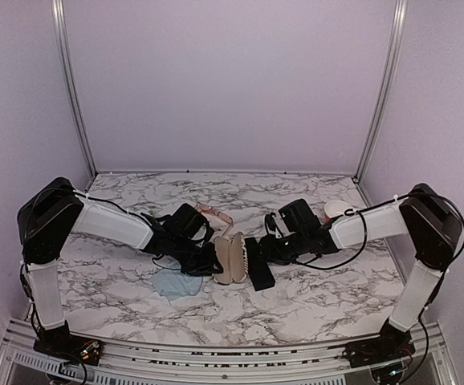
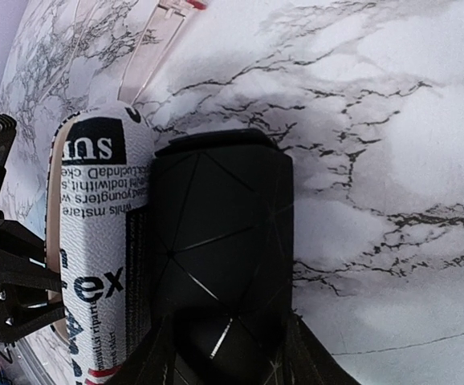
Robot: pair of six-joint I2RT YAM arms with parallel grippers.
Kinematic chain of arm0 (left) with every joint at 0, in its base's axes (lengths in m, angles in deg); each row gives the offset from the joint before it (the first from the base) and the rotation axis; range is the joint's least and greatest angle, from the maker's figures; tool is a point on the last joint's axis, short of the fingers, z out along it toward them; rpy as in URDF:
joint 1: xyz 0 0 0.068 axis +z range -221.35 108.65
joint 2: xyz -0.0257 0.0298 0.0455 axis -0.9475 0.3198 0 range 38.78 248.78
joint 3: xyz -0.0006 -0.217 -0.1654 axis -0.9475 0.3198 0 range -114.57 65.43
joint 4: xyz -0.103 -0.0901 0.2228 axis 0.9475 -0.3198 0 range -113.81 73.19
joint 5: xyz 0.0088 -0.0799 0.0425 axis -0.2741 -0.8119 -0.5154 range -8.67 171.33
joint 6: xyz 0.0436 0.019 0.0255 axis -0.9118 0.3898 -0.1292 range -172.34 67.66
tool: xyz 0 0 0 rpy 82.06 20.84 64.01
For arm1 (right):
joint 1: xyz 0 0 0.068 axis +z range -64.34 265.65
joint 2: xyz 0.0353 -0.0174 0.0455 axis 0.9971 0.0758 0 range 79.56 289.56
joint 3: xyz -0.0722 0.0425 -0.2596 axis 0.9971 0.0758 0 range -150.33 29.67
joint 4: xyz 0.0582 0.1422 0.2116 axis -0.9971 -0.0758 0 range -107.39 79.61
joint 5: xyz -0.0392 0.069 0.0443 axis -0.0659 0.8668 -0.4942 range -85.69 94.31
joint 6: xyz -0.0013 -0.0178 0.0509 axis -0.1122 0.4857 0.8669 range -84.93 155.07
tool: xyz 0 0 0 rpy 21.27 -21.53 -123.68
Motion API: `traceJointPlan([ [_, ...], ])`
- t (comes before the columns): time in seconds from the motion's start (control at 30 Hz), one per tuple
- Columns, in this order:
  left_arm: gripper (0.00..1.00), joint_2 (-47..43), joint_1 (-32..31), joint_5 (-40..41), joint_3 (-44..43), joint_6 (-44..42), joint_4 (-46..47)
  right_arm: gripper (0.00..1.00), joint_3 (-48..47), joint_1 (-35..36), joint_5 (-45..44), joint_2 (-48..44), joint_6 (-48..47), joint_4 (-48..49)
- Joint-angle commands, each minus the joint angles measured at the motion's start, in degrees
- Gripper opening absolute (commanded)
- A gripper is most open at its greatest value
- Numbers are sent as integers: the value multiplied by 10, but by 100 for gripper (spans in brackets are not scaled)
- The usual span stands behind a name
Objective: Organize the sunglasses
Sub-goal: Move the case with the sunglasses to the center of the board, then adjust the opened sunglasses case at the center of the board.
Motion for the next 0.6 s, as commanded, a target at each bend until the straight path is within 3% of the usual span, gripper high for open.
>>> traceJointPlan([
  [0.0,17,-13,-7,-22,20,32,26,45,14,3,17,-23,21,42],
  [0.3,23,-13,-9,-46,39,45,72,46,18,-2,56,-38,2,50],
  [0.47,34,-26,-9,-34,47,38,62,47,9,-16,50,-67,-15,18],
  [0.57,45,-44,-9,-7,42,23,35,49,-4,-24,48,-79,-34,-10],
])
